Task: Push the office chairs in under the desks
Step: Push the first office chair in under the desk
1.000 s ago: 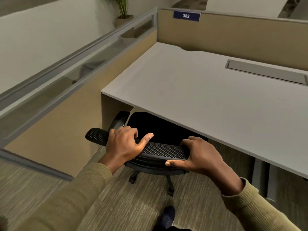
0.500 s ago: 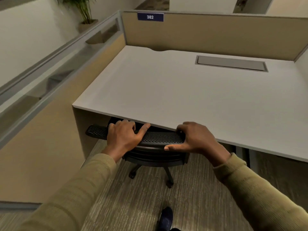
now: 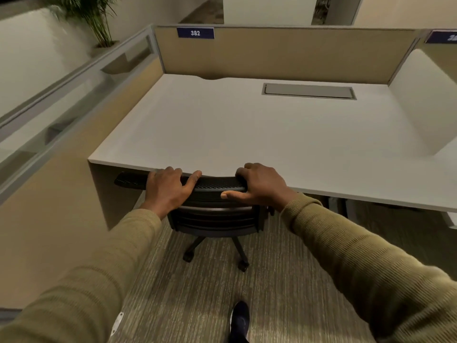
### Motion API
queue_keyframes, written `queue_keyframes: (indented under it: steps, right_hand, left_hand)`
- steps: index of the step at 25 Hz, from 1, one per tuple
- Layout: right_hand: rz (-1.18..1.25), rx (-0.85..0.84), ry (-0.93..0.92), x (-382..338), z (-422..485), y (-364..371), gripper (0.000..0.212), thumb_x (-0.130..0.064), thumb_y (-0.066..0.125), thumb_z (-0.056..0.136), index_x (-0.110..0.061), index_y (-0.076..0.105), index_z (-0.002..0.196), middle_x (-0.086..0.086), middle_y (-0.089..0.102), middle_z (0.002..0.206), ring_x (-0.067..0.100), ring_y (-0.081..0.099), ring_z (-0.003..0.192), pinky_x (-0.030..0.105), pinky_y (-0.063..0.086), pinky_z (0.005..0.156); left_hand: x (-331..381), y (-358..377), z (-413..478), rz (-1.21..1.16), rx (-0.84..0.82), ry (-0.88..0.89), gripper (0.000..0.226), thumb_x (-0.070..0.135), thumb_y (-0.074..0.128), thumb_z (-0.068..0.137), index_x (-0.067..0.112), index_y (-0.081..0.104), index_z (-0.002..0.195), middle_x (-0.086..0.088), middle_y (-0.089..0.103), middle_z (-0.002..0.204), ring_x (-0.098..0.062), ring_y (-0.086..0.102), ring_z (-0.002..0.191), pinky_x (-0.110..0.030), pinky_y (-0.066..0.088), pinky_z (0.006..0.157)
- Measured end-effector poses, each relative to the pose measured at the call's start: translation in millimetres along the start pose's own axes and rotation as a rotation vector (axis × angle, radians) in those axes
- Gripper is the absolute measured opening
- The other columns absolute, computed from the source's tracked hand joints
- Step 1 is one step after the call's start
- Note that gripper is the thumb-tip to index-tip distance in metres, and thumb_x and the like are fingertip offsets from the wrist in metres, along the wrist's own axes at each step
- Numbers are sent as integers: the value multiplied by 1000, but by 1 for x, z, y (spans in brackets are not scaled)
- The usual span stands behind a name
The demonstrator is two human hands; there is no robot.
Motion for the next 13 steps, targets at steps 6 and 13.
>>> queue_keyframes:
  steps: [6, 13]
  right_hand:
    - [48, 120, 99, -15, -84, 5, 94, -82, 31, 88, -15, 31, 154, 15, 34, 159, 35, 28, 147, 51, 20, 121]
    - [112, 50, 230, -20, -230, 15, 93, -78, 30, 91, -18, 17, 160, 13, 15, 167, 31, 12, 154, 52, 13, 125]
  left_hand:
    - [44, 7, -68, -113, 23, -17, 86, 76, 21, 93, 17, 28, 156, -16, 22, 163, -34, 11, 152, -56, 4, 122]
    - [148, 40, -185, -171, -30, 157, 93, 78, 14, 89, 17, 21, 159, -15, 13, 167, -33, 6, 154, -56, 5, 123]
Point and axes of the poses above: each hand's wrist, its own z-axis towards the middle knuckle, its own y-axis out of the palm, x = y × z, the point moved 1 cm from there along z, towards the middle knuckle
